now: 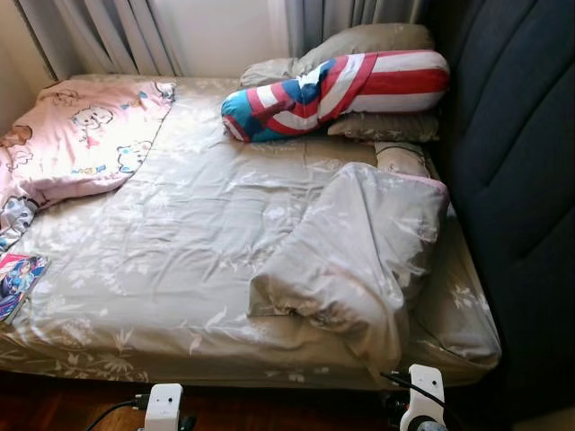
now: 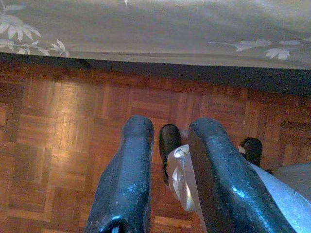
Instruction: Clean up the room
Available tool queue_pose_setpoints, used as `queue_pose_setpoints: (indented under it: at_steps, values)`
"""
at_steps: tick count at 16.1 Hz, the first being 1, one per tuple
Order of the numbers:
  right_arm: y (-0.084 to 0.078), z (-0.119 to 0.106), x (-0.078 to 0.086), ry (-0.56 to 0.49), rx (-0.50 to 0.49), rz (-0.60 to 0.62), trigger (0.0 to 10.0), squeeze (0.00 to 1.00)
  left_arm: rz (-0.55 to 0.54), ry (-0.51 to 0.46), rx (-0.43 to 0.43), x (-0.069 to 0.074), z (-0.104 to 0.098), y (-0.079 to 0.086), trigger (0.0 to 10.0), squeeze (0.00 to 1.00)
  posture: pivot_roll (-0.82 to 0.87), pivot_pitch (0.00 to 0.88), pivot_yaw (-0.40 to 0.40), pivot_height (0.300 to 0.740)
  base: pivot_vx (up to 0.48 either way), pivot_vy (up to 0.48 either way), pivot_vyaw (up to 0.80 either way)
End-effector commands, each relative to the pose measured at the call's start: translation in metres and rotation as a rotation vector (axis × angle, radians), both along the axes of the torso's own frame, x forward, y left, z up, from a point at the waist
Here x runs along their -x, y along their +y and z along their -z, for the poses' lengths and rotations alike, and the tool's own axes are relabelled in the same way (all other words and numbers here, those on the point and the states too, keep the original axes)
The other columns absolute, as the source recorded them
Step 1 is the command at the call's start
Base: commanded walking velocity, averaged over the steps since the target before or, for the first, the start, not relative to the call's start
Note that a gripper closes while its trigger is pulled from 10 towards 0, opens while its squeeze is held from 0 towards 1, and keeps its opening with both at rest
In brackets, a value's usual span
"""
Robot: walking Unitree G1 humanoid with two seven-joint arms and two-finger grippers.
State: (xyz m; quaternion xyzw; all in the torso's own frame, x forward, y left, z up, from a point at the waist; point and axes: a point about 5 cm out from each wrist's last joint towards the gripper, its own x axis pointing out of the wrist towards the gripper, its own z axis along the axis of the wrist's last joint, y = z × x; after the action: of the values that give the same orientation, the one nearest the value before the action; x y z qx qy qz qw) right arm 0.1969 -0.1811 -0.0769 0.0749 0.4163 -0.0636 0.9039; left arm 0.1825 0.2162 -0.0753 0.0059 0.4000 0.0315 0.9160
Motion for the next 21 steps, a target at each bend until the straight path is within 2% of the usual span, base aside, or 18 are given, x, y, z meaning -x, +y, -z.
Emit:
queue_pose_setpoints:
  at_steps: [1, 11, 15, 18, 21]
  values:
    - [-0.001, 0.001, 0.002, 0.004, 0.004, -0.004, 10.0, 0.00, -0.010, 0.011, 0.008, 0.005, 0.002, 0.000, 10.0, 0.00, 0.11, 0.050, -0.038, 0.740, 0.266, 0.000, 0.00]
    - [-0.001, -0.003, -0.004, -0.029, -0.003, -0.001, 10.0, 0.00, 0.002, -0.009, 0.012, 0.003, 0.001, -0.002, 10.0, 0.00, 0.10, 0.043, -0.046, 0.740, 0.284, 0.000, 0.00]
    - [0.008, -0.019, -0.030, -0.169, -0.047, -0.027, 10.0, 0.00, 0.022, -0.128, 0.016, -0.003, -0.006, -0.003, 10.0, 0.00, 0.09, 0.066, -0.056, 0.740, 0.000, 0.000, 0.00]
    - [0.010, -0.026, -0.038, -0.222, -0.051, -0.030, 10.0, 0.00, 0.032, -0.180, 0.013, -0.005, -0.010, -0.004, 10.0, 0.00, 0.10, 0.074, -0.058, 0.740, 0.000, 0.000, 0.00]
    - [0.014, -0.039, -0.052, -0.335, -0.056, -0.041, 10.0, 0.00, 0.031, -0.247, 0.023, -0.006, -0.014, -0.004, 10.0, 0.00, 0.08, 0.076, -0.057, 0.740, 0.000, 0.000, 0.00]
